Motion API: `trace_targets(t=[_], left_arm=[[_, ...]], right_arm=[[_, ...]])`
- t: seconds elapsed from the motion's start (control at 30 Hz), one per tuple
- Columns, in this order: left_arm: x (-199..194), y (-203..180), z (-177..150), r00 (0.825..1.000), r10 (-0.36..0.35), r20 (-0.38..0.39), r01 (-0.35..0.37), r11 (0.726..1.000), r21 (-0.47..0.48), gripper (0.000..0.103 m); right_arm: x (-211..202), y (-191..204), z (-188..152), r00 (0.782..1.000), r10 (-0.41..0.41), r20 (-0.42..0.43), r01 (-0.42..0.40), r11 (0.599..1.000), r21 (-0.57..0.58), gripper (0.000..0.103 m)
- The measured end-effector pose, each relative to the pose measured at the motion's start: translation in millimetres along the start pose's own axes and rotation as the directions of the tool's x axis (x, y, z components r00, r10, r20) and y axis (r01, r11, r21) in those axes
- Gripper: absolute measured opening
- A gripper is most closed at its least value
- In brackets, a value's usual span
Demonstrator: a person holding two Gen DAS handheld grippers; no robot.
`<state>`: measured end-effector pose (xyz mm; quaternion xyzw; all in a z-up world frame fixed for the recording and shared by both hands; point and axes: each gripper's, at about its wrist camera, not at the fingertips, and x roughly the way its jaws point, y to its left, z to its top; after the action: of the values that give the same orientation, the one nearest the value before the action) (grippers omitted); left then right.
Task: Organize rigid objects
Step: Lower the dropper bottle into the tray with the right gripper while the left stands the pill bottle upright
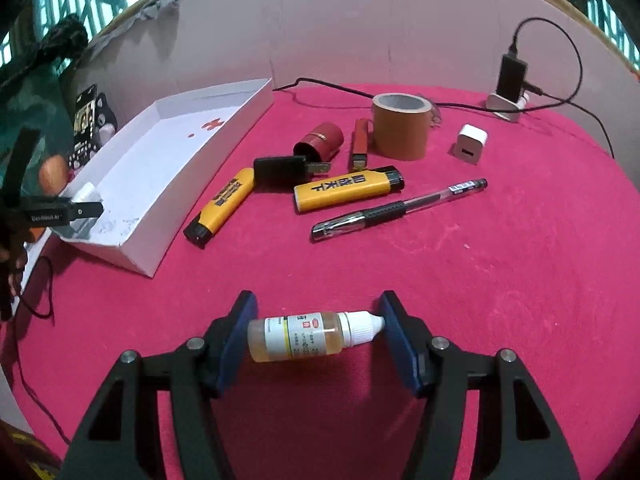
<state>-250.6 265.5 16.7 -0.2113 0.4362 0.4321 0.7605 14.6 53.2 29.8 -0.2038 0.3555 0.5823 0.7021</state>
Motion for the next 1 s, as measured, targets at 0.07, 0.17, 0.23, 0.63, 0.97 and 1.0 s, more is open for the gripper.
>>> trace_targets(t=[0.07, 0.17, 0.23, 0.63, 0.97, 1.0], left_arm=[[-9, -3, -2, 0.999, 0.008, 0.036, -0.008, 1.0, 0.005, 0.036], [-36, -13, -1, 0.992, -0.019, 0.126, 0.019, 1.0, 0.001, 0.036], [-59, -30, 4, 0.979, -0.011, 0.202, 0.006, 1.0, 0.029, 0.036], [-148, -159, 54, 0.843, -0.115, 0.526, 0.107, 0.993, 0.045, 0.036], [-141, -149, 47, 0.855, -0.055, 0.515, 0.094, 0.994, -0.049, 0.036], [-141, -145, 45, 0.854, -0.043, 0.518, 0.087, 0.994, -0.061, 0.036]], right_arm=[[-9, -5, 2, 1.0, 0.005, 0.03, -0.006, 1.0, 0.026, 0.063], [-32, -12, 10, 0.994, -0.001, 0.11, -0.005, 0.998, 0.056, 0.063], [-50, -13, 17, 0.983, -0.029, 0.18, 0.018, 0.998, 0.059, 0.063], [-144, -15, 73, 0.845, -0.156, 0.512, 0.088, 0.984, 0.153, 0.063], [-141, 9, 91, 0.844, -0.1, 0.527, 0.051, 0.993, 0.107, 0.063], [-138, 15, 93, 0.846, -0.09, 0.526, 0.047, 0.994, 0.094, 0.063]])
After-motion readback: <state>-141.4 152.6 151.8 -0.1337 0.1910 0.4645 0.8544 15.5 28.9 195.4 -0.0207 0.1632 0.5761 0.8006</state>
